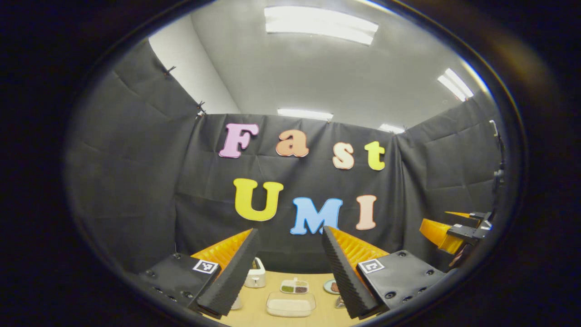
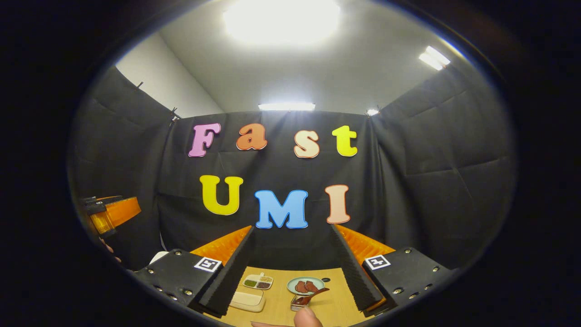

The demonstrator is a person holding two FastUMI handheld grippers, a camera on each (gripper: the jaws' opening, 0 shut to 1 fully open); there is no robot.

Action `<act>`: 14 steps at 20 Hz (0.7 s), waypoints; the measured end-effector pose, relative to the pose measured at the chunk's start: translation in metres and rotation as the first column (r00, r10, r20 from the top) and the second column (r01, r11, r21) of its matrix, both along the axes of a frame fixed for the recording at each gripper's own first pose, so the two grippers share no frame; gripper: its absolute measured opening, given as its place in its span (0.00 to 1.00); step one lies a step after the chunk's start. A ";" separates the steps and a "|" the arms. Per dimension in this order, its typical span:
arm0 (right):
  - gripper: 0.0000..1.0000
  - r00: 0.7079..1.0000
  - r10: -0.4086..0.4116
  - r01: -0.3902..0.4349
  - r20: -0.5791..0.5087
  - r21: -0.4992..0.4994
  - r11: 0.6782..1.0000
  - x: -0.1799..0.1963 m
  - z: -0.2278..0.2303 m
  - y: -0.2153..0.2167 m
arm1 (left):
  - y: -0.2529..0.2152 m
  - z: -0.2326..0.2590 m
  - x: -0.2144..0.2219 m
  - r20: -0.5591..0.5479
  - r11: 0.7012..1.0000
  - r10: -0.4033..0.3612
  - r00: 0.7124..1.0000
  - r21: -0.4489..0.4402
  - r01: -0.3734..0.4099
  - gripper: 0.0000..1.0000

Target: Close the left gripper, press the button to open the rice cooker; take a wooden spoon from the chopstick holder with the right hand, scoop a spoonful of rice and pour it into the rice cooker, then put the wooden spoon back into the chopstick holder.

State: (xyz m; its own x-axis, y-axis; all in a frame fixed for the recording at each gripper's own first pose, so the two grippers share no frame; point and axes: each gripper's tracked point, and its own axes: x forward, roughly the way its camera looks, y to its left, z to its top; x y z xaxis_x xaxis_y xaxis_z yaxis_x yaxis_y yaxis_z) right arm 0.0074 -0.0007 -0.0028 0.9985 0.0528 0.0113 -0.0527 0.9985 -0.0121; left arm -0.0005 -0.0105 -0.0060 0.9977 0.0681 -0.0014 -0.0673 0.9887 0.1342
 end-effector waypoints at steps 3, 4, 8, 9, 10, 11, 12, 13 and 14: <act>0.99 0.998 0.055 -0.055 0.022 -0.001 0.998 -0.001 0.000 0.010 | 0.000 -0.003 -0.005 -0.001 1.000 0.020 1.000 0.016 -0.019 0.93; 0.99 0.995 0.093 -0.093 0.036 0.015 0.996 -0.002 0.002 0.017 | 0.002 -0.006 -0.007 -0.005 0.999 0.032 0.999 0.021 -0.032 0.93; 0.99 0.987 0.104 -0.111 0.125 0.056 0.992 -0.003 0.015 0.006 | 0.011 -0.006 -0.018 0.011 0.994 0.099 0.995 0.039 -0.100 0.92; 0.99 0.986 0.094 -0.097 0.138 0.016 0.995 -0.002 0.013 0.003 | 0.014 -0.007 -0.021 0.011 0.991 0.121 0.993 0.055 -0.121 0.92; 0.99 0.986 0.092 -0.089 0.139 -0.033 0.996 -0.001 0.009 0.003 | 0.017 -0.011 -0.023 0.012 0.987 0.144 0.990 0.077 -0.145 0.95; 0.99 0.985 0.106 -0.097 0.136 -0.071 0.993 -0.003 0.003 0.008 | 0.020 -0.014 -0.024 0.011 0.980 0.167 0.986 0.108 -0.167 0.99; 0.99 0.982 0.127 -0.116 0.140 -0.086 0.989 -0.004 -0.001 0.016 | 0.025 -0.018 -0.028 0.016 0.972 0.188 0.982 0.139 -0.188 0.95; 0.99 0.982 0.138 -0.127 0.132 -0.086 0.988 -0.003 -0.005 0.021 | 0.029 -0.020 -0.027 0.016 0.964 0.208 0.978 0.163 -0.208 0.92; 0.98 0.981 0.156 -0.148 0.113 -0.079 0.986 -0.004 -0.013 0.028 | 0.034 -0.027 -0.028 0.010 0.959 0.223 0.975 0.179 -0.221 0.94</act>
State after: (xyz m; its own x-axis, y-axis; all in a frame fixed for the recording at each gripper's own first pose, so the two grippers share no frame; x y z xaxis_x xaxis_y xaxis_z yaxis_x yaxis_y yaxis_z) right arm 0.0035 0.0272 -0.0156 0.9706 0.2088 0.1197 -0.1979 0.9754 -0.0970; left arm -0.0283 0.0238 -0.0327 0.9573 0.2882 0.0205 -0.2803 0.9089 0.3087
